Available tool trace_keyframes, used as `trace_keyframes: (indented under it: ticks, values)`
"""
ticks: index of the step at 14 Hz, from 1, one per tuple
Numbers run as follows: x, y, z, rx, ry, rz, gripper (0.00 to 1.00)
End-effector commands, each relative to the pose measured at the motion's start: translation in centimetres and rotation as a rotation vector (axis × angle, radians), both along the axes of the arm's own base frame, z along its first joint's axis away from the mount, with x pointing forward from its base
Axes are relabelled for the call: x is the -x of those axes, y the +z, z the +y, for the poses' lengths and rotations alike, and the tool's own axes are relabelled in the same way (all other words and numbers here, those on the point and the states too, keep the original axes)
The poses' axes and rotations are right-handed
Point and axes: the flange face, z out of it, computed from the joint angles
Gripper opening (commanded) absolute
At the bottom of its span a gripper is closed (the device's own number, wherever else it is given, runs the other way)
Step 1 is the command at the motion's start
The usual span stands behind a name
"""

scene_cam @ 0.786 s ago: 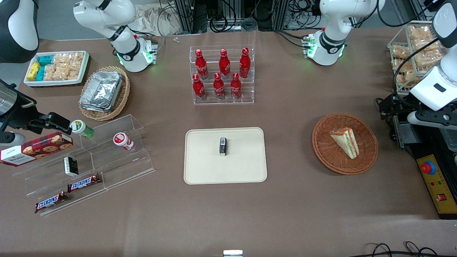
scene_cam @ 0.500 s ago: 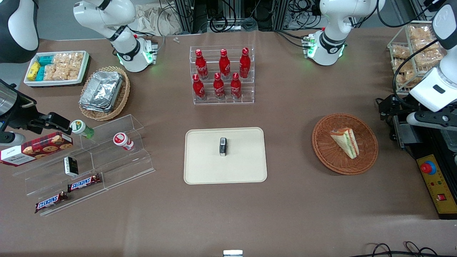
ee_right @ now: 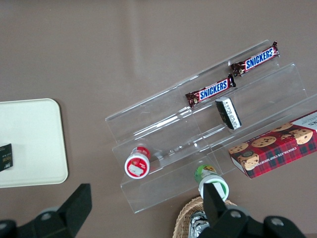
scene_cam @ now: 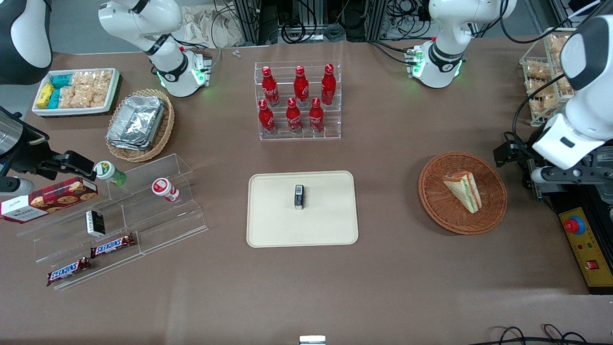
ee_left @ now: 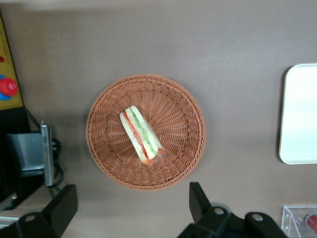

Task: Place sandwich from basket to tray
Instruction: 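Move the left gripper over the wrapped sandwich in the wicker basket, then lower the open left gripper around the sandwich's crust edge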

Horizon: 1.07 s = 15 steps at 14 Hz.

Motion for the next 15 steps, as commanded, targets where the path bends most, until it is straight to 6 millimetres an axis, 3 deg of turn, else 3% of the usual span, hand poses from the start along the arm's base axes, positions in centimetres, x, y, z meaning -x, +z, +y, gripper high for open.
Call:
trace_keyframes:
  ticks: [1, 5, 10, 12, 15]
  values:
    - [2.9, -4.7, -0.6, 0.013, 0.116, -0.042, 1.00]
    - [5.9, -12.9, 0.4, 0.026, 0.377, -0.079, 1.00]
    - [7.5, -19.2, 2.0, 0.044, 0.484, -0.139, 1.00]
    - [8.7, -22.4, 4.0, 0.058, 0.538, -0.187, 1.00]
    - [9.2, -26.2, 3.8, 0.071, 0.630, -0.202, 1.00]
